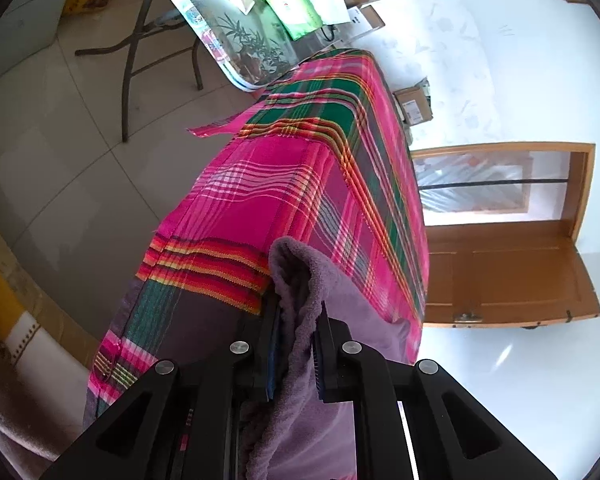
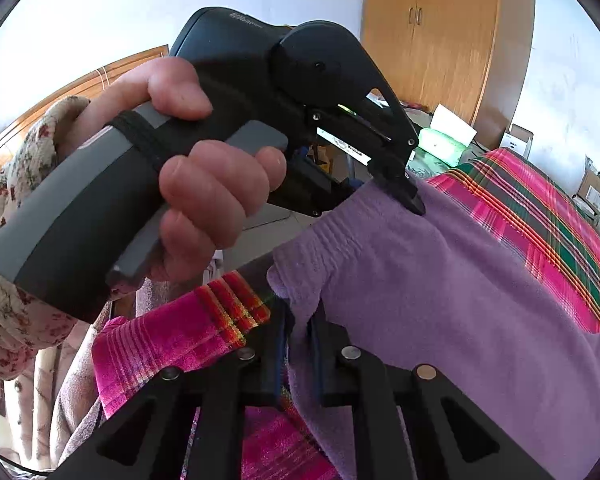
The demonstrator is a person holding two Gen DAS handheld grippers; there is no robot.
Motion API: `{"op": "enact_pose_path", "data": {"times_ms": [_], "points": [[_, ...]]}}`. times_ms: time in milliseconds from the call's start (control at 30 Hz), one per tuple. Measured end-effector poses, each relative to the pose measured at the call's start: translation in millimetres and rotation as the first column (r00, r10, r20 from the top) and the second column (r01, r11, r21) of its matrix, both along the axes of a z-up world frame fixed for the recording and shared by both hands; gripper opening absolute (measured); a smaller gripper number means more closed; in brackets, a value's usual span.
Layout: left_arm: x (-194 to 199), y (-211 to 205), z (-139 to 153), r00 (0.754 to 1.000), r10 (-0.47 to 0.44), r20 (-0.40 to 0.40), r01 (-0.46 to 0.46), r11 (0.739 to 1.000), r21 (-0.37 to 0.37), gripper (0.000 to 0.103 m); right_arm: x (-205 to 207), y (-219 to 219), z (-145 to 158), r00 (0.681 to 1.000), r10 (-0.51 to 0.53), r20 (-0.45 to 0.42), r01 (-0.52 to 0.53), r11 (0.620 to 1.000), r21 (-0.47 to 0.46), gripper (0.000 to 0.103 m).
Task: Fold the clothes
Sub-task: 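Lift the sweatpants by the waistband with both grippers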
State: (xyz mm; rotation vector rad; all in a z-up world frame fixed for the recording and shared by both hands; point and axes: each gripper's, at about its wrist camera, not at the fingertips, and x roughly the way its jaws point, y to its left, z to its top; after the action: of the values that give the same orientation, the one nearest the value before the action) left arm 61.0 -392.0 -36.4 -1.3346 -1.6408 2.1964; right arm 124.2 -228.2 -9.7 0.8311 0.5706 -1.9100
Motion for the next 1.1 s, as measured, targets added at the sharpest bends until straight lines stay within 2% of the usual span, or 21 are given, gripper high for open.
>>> {"op": "enact_pose_path", "data": {"times_ms": [300, 567, 767, 1100], "points": [[4, 9, 20, 1.0, 0.006, -0.015, -0.007, 0.999, -0.05, 0.014, 7, 16, 15, 0.999, -0.02, -0.038, 0.017, 0.996, -0.083, 0.011], [2, 25, 50, 0.999, -0.01, -0.049, 0.005, 0.995, -0.098, 0.014, 11, 44, 42, 0.998, -0.046, -0.054, 0.034, 0.979, -0.201, 0.011], [-6, 48, 72, 0.996, -0.048, -0.07, 0.039, 0.992, -0.122, 0.014, 18, 75, 59, 0.996, -0.078, -0.042, 0.062, 0.954, -0.293, 0.011], [-28, 96, 97, 0.989, -0.12, -0.088, 0.106, 0.983, -0.147, 0.014, 32, 128, 79, 0.984, -0.171, -0.052, 0.141, 0.923, -0.359, 0.011]]}}
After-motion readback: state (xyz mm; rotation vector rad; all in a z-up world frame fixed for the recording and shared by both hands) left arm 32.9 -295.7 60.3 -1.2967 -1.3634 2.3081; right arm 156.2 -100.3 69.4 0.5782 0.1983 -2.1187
